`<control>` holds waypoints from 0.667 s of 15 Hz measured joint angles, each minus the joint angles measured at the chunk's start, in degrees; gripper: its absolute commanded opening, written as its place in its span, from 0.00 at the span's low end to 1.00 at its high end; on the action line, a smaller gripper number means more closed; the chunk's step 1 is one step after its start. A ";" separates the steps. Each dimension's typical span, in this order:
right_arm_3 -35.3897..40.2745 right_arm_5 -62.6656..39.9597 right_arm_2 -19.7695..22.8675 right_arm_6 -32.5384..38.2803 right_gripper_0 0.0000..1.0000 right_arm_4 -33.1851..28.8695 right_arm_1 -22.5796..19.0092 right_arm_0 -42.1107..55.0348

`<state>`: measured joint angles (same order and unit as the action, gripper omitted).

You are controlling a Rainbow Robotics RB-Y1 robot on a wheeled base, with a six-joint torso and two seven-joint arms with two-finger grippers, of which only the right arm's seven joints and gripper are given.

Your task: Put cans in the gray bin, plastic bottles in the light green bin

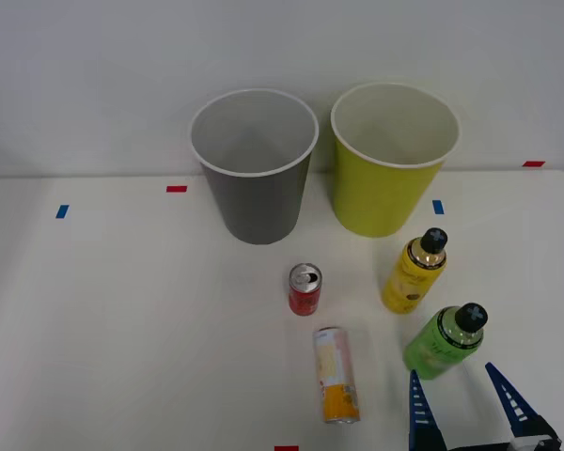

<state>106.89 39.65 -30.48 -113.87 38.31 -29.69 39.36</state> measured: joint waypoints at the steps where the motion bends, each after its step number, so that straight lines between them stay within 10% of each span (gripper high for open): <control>1: 0.00 -0.03 -0.20 -0.30 1.00 0.25 -0.35 -0.91; 10: 0.00 -3.81 -0.15 -2.03 1.00 4.09 -1.86 -8.51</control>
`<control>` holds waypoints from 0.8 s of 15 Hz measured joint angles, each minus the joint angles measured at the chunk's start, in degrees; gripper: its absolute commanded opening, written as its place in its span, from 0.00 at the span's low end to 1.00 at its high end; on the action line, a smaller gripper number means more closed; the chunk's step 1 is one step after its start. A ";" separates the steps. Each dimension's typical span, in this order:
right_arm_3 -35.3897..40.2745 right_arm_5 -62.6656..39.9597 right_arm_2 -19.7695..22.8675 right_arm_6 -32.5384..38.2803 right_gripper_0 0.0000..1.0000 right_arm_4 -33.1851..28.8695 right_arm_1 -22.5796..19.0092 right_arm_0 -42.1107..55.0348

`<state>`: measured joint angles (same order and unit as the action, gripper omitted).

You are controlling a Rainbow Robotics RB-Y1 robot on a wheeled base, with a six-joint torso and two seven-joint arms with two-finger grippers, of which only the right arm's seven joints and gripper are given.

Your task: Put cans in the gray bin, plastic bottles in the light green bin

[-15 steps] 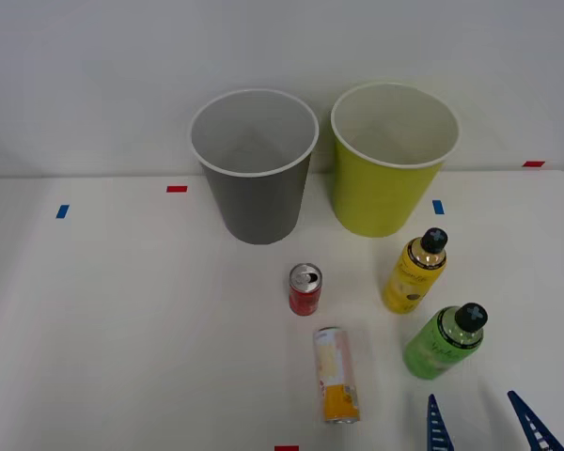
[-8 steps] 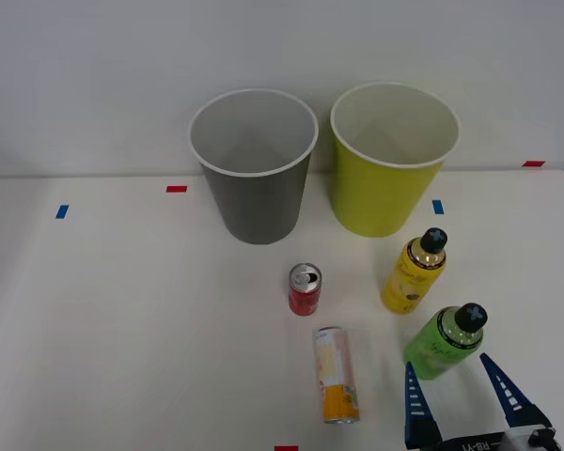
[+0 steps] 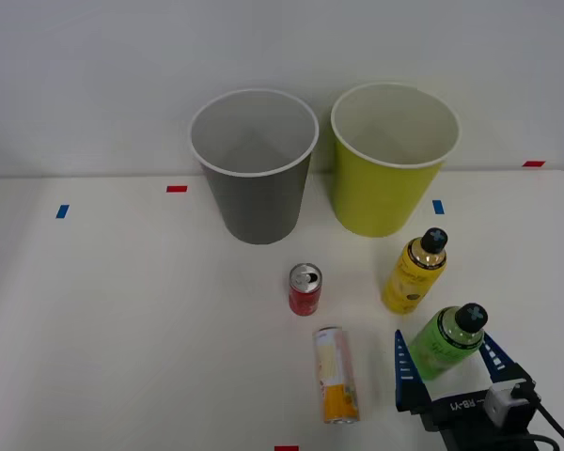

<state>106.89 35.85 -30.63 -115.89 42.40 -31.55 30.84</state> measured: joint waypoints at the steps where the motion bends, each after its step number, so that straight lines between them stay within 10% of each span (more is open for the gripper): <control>1: 0.00 -0.07 -0.02 -0.24 1.00 0.19 -0.25 -0.25; 12: 0.00 -0.42 0.21 -1.79 1.00 2.05 -0.26 -1.66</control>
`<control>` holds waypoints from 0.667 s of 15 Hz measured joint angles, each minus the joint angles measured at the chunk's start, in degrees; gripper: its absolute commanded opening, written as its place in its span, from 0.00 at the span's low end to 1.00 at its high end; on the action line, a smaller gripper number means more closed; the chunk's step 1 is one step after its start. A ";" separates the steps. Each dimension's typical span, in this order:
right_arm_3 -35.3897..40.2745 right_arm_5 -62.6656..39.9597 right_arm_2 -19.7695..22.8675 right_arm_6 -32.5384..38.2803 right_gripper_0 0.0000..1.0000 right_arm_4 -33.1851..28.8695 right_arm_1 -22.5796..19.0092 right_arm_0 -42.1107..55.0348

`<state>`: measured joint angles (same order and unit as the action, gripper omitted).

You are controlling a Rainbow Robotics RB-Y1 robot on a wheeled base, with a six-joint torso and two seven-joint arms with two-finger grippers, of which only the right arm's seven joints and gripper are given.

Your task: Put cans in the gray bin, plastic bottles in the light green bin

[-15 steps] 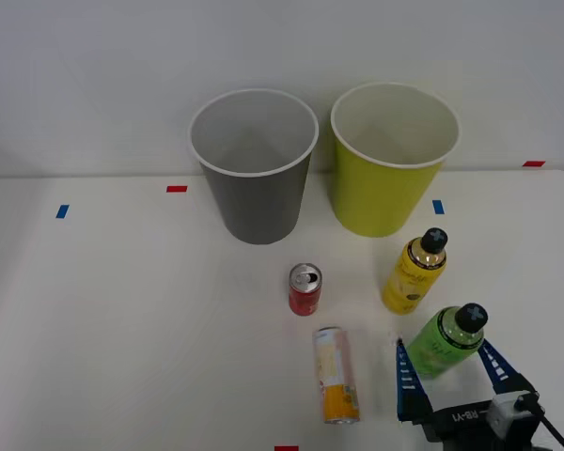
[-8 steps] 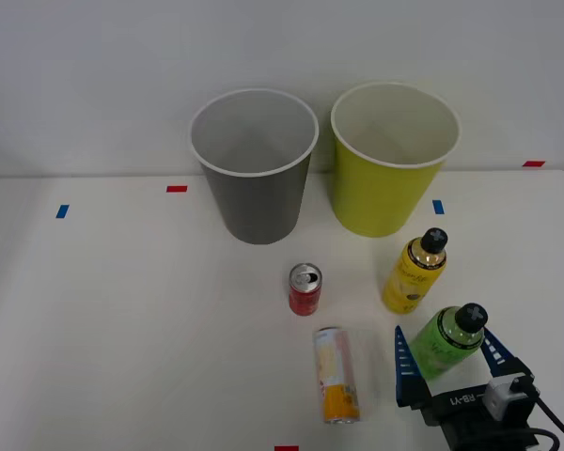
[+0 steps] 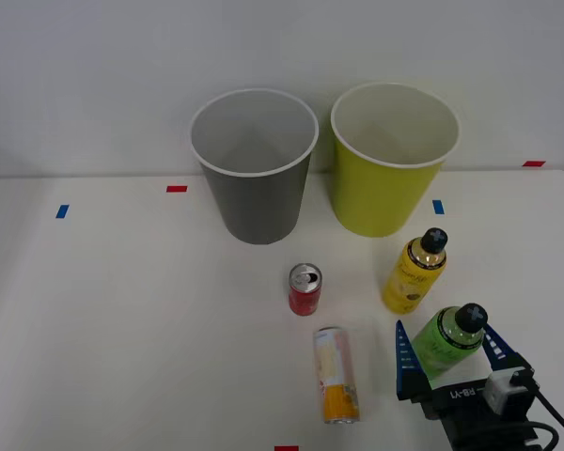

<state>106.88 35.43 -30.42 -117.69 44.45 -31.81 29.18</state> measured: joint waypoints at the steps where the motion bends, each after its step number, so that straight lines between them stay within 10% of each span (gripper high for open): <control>1: 0.00 -0.06 0.00 -0.11 1.00 0.07 0.02 -0.06; 10: 0.06 0.15 -1.30 -0.36 1.00 1.83 -0.68 -0.68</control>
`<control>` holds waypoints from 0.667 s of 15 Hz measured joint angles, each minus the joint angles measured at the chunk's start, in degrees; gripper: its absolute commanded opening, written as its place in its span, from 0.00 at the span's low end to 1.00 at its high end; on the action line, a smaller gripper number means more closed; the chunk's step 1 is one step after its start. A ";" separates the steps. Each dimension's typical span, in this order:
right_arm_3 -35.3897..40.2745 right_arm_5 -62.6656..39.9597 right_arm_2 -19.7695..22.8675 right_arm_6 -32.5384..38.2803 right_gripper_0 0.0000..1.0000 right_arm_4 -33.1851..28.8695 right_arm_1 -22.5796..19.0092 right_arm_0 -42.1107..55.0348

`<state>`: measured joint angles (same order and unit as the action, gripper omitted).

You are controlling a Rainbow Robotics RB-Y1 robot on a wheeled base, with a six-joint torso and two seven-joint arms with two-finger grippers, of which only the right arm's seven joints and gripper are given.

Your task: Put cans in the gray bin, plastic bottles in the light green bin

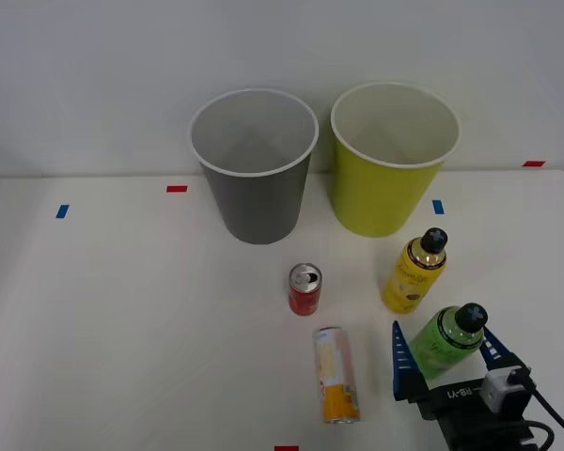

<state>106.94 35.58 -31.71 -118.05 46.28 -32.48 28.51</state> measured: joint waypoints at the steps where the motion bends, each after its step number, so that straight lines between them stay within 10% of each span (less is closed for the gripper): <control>1: -0.02 0.13 -0.31 -0.18 1.00 0.64 -0.02 -0.14; 10: 0.01 0.21 -0.73 -2.27 1.00 3.99 -0.45 -1.46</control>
<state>106.96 35.79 -32.44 -120.31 50.27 -32.93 27.05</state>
